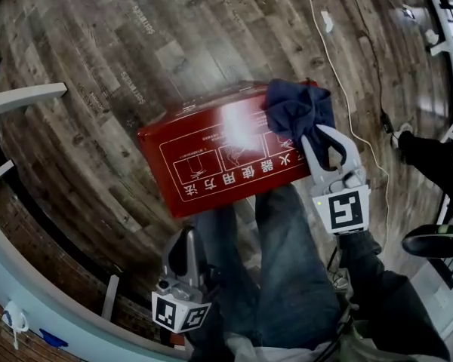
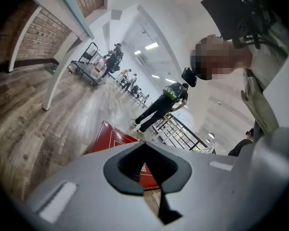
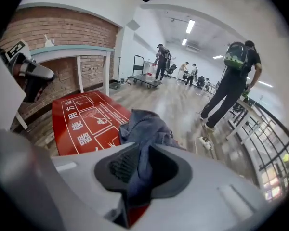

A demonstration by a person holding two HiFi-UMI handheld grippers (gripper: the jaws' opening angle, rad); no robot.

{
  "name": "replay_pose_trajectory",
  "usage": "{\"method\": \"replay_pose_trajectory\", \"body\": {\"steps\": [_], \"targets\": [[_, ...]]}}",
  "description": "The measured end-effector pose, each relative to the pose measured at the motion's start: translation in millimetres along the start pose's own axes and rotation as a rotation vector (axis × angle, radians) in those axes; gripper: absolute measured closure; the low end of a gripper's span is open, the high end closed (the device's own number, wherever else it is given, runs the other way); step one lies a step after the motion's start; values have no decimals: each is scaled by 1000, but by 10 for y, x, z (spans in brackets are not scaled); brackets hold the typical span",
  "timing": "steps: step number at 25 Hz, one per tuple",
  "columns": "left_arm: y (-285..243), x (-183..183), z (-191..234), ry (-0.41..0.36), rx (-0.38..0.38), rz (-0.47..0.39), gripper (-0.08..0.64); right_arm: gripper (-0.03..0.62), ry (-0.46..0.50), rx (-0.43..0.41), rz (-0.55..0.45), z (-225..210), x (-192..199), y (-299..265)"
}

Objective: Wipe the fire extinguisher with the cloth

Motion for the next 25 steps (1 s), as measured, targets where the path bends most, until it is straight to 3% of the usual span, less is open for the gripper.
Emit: {"method": "replay_pose_trajectory", "body": {"steps": [3, 7, 10, 12, 14, 16, 17, 20, 21, 23, 25], "targets": [[84, -42, 101, -6, -20, -15, 558, 525, 24, -97, 7, 328, -250, -86], [190, -106, 347, -50, -90, -5, 558, 525, 88, -315, -73, 1331, -781, -171], [235, -105, 521, -67, -144, 7, 558, 525, 204, -385, -140, 1831, -946, -143], [242, -98, 585, -68, -158, 13, 558, 525, 217, -426, -144, 1865, -914, -116], [231, -95, 600, -67, -157, 13, 558, 525, 224, -425, -127, 1667, -851, -104], [208, -93, 575, -66, -143, 13, 558, 525, 243, -330, -97, 1269, -697, -64], [191, -92, 556, -66, -133, 12, 558, 525, 201, -267, -61, 1023, -553, -26], [148, -76, 493, -62, -107, 13, 558, 525, -59, -119, 71, 417, -73, 123], [139, -71, 474, -61, -101, 13, 558, 525, -73, -103, 93, 359, -3, 165], [126, -71, 449, -59, -92, 12, 558, 526, 6, -149, 132, 547, -27, 220], [130, -82, 455, -57, -96, 8, 558, 526, 34, -304, 154, 1049, -187, 230]]}}
Point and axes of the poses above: the fingertips, and each gripper's own axes: y backward along the fingers, z to its left, x out of its underside, the point moved 6 cm from there along y, backward along the fingers, and after that the axes turned 9 degrees about z, right-handed, at the moved point
